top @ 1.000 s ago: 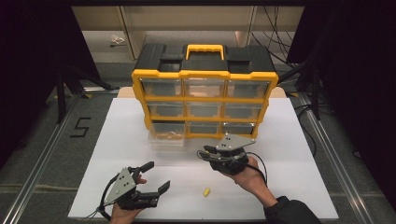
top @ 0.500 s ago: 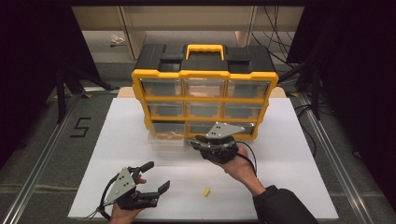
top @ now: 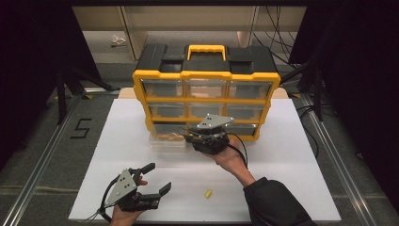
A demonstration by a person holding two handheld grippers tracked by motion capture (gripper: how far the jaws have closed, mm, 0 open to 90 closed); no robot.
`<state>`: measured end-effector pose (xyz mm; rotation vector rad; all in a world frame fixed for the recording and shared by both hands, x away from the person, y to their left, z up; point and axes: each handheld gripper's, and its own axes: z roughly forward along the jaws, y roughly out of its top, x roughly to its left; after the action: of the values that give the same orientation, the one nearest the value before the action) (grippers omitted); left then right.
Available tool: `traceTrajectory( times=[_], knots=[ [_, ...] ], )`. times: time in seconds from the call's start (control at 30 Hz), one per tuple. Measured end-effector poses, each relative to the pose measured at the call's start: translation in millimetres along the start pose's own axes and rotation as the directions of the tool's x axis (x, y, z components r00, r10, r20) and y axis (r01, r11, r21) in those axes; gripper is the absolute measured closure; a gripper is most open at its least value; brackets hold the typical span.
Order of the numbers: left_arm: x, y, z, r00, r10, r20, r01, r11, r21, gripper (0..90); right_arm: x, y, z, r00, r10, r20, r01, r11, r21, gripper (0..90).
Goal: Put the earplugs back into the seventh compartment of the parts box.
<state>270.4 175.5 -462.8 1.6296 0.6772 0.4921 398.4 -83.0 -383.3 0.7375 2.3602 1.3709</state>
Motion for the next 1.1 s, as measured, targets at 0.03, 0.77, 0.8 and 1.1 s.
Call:
traceTrajectory(
  times=[0.03,0.77,0.8,1.1],
  knots=[
    [0.0,0.0,0.0,1.0000,0.000,0.001,0.000,1.0000,0.000,16.3,0.3,0.8,2.1,1.0000,-0.001,0.000,0.001,1.000,0.000,70.5],
    [1.1,0.0,-0.1,1.0000,-0.004,0.001,0.004,1.0000,0.005,16.4,1.5,10.7,44.7,0.9998,0.007,-0.016,-0.006,0.999,0.051,68.8],
    [1.1,0.0,-0.1,1.0000,-0.004,0.001,0.004,1.0000,0.005,16.3,1.5,10.7,44.7,0.9998,0.007,-0.016,-0.006,0.999,0.051,68.8],
    [1.2,0.2,-0.2,1.0000,-0.006,0.002,0.006,1.0000,0.005,16.3,-3.5,8.7,43.4,0.9995,0.030,0.011,-0.031,0.999,0.043,48.6]
  ],
)
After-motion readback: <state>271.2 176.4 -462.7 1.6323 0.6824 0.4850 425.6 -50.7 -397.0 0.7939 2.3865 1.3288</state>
